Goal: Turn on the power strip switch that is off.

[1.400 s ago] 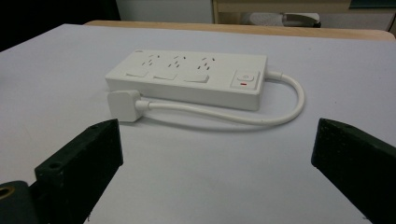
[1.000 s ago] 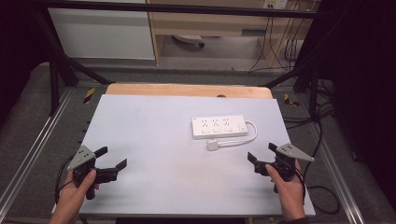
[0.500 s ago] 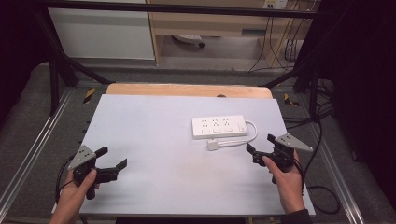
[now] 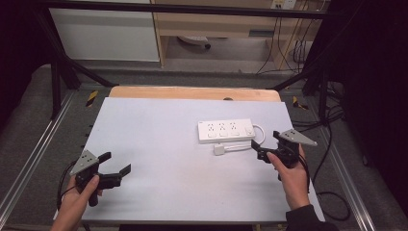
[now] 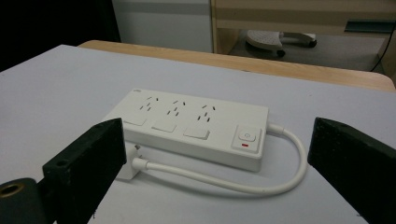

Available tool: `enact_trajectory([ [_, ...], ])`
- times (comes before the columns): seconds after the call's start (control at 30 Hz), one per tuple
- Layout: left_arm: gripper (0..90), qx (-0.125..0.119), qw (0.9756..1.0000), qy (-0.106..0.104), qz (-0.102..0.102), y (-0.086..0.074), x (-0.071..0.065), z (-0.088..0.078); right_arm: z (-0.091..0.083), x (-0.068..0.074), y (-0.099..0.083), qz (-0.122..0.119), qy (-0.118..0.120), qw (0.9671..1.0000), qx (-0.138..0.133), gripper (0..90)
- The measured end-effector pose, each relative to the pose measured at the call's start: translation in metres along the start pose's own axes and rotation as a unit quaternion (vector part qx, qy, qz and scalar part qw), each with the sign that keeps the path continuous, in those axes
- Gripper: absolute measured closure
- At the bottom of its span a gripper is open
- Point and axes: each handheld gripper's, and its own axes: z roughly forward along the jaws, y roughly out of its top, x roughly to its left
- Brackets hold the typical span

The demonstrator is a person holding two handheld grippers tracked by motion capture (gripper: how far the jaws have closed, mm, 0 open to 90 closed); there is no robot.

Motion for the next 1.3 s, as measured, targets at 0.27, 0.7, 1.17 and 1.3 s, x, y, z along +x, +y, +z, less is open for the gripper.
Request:
enact_trajectory([
  [0.27, 6.2, 0.003, 1.0, -0.001, 0.001, 0.0, 0.0, 0.0, 0.005, -0.002, 0.013, -0.009, -0.001, 0.9999, 0.011, 5.8],
  [0.7, 6.2, 0.004, 1.0, 0.0, -0.003, -0.001, 0.001, 0.001, 0.018, -0.002, 0.025, -0.02, 0.004, 0.999, 0.04, 6.5],
  [1.17, 6.2, 0.01, 0.9999, -0.001, -0.002, -0.002, 0.001, 0.002, 0.038, -0.004, 0.037, -0.02, 0.006, 0.9983, 0.053, 7.7],
  [1.3, 6.2, 0.011, 0.9999, -0.001, -0.001, -0.002, 0.0, 0.002, 0.044, -0.005, 0.039, -0.015, 0.005, 0.9985, 0.052, 8.2],
])
